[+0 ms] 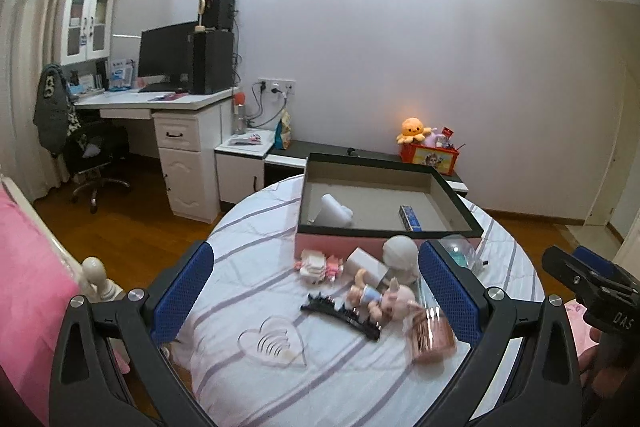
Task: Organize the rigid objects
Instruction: 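Withdraw both tools from the tray box back over the bed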
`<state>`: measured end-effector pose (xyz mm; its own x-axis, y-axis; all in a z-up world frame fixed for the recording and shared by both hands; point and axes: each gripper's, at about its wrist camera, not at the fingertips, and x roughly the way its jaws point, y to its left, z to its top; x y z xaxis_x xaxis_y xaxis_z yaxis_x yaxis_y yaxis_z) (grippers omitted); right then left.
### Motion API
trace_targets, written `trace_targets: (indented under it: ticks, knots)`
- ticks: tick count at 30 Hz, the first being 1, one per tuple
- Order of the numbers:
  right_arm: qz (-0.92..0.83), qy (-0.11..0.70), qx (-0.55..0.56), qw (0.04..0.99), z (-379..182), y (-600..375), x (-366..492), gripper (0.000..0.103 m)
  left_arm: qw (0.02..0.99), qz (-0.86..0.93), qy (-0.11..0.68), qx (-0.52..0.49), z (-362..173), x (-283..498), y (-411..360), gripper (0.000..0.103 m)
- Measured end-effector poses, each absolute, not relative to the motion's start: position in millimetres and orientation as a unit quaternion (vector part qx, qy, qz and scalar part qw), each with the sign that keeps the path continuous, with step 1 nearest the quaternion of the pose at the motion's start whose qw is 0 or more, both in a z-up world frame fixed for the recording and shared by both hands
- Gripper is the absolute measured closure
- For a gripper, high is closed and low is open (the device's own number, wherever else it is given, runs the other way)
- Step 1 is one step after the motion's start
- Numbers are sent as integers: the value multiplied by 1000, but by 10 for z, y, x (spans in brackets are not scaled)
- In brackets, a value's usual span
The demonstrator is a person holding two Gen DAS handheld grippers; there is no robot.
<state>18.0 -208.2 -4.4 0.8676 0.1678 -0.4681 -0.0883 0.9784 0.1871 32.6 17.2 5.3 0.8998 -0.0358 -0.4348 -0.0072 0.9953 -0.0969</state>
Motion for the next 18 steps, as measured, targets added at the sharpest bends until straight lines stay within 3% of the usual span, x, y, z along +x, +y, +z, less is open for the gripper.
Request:
trace_targets:
  ticks: [18]
  knots:
    - [66, 251, 64, 964, -182, -1948, -18, 0, 973, -10, 225, -45, -139, 53, 82, 0]
